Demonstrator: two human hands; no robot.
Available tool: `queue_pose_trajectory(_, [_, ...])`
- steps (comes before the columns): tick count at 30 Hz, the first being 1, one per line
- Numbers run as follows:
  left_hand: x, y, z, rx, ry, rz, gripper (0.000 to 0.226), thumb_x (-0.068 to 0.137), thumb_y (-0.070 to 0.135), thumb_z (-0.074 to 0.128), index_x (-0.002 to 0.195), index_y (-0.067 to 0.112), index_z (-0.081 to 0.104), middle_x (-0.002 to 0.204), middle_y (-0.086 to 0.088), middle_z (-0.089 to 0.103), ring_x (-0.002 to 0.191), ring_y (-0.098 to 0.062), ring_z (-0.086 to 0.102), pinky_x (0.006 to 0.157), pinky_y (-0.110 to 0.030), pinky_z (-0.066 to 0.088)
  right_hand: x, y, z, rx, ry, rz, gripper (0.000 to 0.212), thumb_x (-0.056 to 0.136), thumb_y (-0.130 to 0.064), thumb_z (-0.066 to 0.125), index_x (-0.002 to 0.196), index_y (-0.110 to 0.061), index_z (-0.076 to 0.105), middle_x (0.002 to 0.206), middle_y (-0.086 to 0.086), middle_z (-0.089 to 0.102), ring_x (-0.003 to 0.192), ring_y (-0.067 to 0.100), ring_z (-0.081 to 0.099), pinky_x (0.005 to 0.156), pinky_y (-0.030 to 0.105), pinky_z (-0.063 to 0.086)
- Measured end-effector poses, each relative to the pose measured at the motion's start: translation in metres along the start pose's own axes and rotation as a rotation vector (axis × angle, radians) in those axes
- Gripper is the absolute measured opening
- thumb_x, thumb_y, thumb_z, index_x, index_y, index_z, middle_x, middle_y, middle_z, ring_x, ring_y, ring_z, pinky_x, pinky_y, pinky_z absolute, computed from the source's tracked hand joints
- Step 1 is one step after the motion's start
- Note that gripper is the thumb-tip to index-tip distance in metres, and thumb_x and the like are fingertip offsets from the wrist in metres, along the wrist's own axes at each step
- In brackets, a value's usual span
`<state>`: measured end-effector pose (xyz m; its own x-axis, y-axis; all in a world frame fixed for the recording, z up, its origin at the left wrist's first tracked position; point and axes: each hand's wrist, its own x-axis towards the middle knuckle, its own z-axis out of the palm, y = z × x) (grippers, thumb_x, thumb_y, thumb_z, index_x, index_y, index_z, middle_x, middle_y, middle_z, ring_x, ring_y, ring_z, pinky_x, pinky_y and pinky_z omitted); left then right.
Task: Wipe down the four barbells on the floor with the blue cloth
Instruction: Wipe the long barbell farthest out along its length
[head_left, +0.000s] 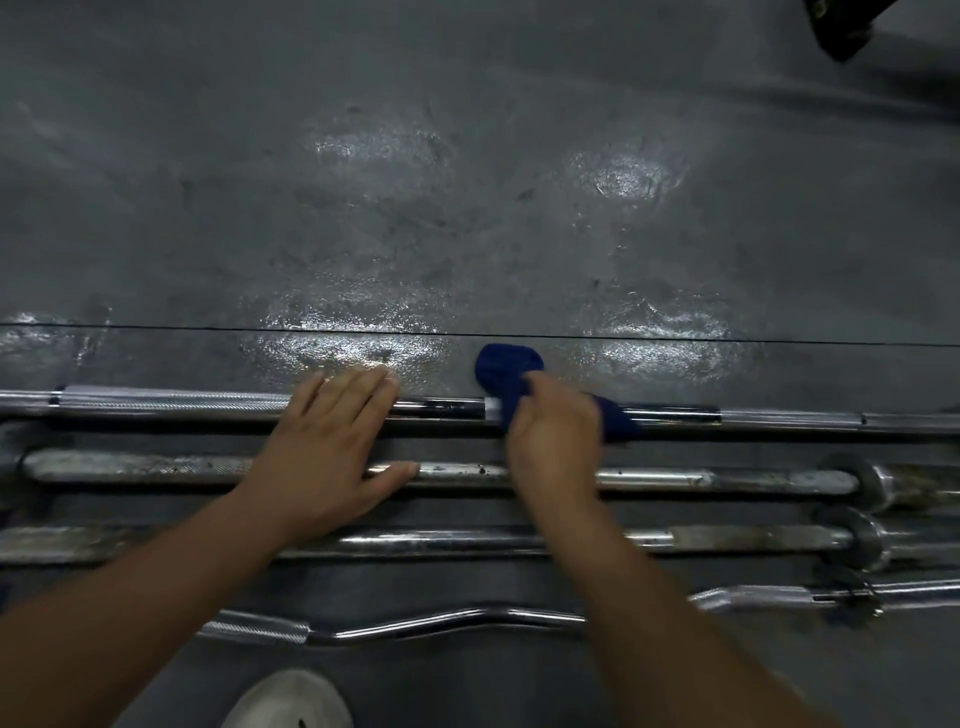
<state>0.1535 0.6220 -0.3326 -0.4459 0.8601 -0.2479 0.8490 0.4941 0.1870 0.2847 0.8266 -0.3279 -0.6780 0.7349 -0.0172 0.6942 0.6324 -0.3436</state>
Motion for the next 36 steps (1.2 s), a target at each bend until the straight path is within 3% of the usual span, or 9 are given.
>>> queue_pose_trajectory(4, [-0.001, 0.002, 0.001, 0.001, -0.012, -0.003, 0.091, 0.088, 0.078, 0.024, 0.153, 0.014, 0.034, 0.157, -0.007, 0.036, 0.144, -0.025, 0.032, 0.119, -0.052, 0.02, -0.017, -0.015, -0.002, 0.108, -0.141, -0.242, 0.028, 0.087, -0.014, 0.059, 0.115, -0.014, 0.064, 0.104, 0.007, 0.068, 0.096, 0.025, 0.056, 0.088, 0.037, 0.044])
queue_pose_trajectory(8, [-0.005, -0.004, -0.002, 0.0, -0.001, 0.033, 0.09, 0.088, 0.076, 0.029, 0.152, 0.013, 0.034, 0.153, -0.009, 0.042, 0.139, -0.027, 0.039, 0.118, -0.052, 0.025, -0.003, 0.066, -0.036, 0.038, -0.08, 0.023, 0.032, 0.089, -0.022, 0.044, 0.116, -0.016, 0.061, 0.106, 0.007, 0.065, 0.098, 0.028, 0.057, 0.089, 0.038, 0.046])
queue_pose_trajectory(10, [-0.008, -0.002, -0.002, 0.0, 0.006, 0.039, 0.09, 0.088, 0.074, 0.032, 0.152, 0.011, 0.034, 0.151, -0.01, 0.043, 0.138, -0.028, 0.04, 0.117, -0.051, 0.025, -0.003, 0.055, -0.03, 0.082, -0.073, 0.08, 0.031, 0.087, -0.021, 0.041, 0.109, -0.014, 0.062, 0.102, 0.008, 0.064, 0.095, 0.029, 0.057, 0.087, 0.04, 0.047])
queue_pose_trajectory(13, [-0.014, 0.003, -0.005, -0.02, 0.018, 0.037, 0.089, 0.089, 0.074, 0.033, 0.151, 0.01, 0.036, 0.149, -0.01, 0.044, 0.137, -0.029, 0.039, 0.117, -0.049, 0.023, -0.013, 0.019, -0.015, 0.091, -0.113, 0.022, 0.023, 0.089, -0.016, 0.048, 0.105, -0.015, 0.064, 0.099, 0.008, 0.065, 0.093, 0.028, 0.057, 0.088, 0.04, 0.046])
queue_pose_trajectory(18, [-0.02, 0.003, -0.006, -0.024, 0.032, 0.05, 0.087, 0.089, 0.073, 0.033, 0.15, 0.01, 0.037, 0.15, -0.011, 0.043, 0.139, -0.027, 0.037, 0.12, -0.046, 0.018, -0.007, 0.042, -0.036, 0.046, -0.239, -0.09, 0.027, 0.094, -0.016, 0.052, 0.119, -0.018, 0.062, 0.112, 0.005, 0.067, 0.101, 0.025, 0.06, 0.089, 0.035, 0.045])
queue_pose_trajectory(21, [-0.021, 0.001, -0.006, -0.033, 0.029, 0.046, 0.086, 0.09, 0.072, 0.034, 0.151, 0.011, 0.036, 0.153, -0.01, 0.041, 0.142, -0.026, 0.034, 0.121, -0.043, 0.014, -0.008, 0.028, -0.026, 0.052, -0.14, 0.002, 0.025, 0.094, -0.015, 0.05, 0.116, -0.014, 0.062, 0.107, 0.009, 0.068, 0.099, 0.031, 0.06, 0.091, 0.039, 0.043])
queue_pose_trajectory(25, [-0.022, -0.005, -0.001, -0.012, 0.0, 0.057, 0.09, 0.09, 0.074, 0.031, 0.156, 0.013, 0.025, 0.161, -0.008, 0.027, 0.149, -0.024, 0.023, 0.121, -0.047, 0.015, -0.025, -0.019, -0.002, 0.101, -0.151, -0.068, 0.029, 0.094, -0.012, 0.051, 0.122, -0.014, 0.061, 0.119, 0.01, 0.063, 0.116, 0.031, 0.05, 0.108, 0.048, 0.035])
queue_pose_trajectory(30, [-0.022, -0.004, 0.004, -0.009, -0.001, 0.044, 0.092, 0.091, 0.077, 0.026, 0.157, 0.012, 0.022, 0.165, -0.008, 0.016, 0.152, -0.023, 0.011, 0.122, -0.049, 0.014, -0.03, -0.002, -0.003, 0.14, -0.246, -0.182, 0.036, 0.099, -0.014, 0.049, 0.135, -0.02, 0.052, 0.142, 0.002, 0.051, 0.139, 0.024, 0.034, 0.117, 0.046, 0.026])
queue_pose_trajectory(36, [-0.009, -0.016, -0.001, -0.039, 0.03, -0.002, 0.095, 0.09, 0.081, 0.015, 0.159, 0.015, 0.016, 0.166, -0.006, 0.009, 0.153, -0.021, 0.004, 0.122, -0.047, 0.008, 0.0, 0.008, 0.01, 0.062, -0.203, -0.28, 0.035, 0.098, -0.027, 0.043, 0.131, -0.022, 0.054, 0.128, -0.001, 0.062, 0.126, 0.02, 0.05, 0.109, 0.043, 0.032])
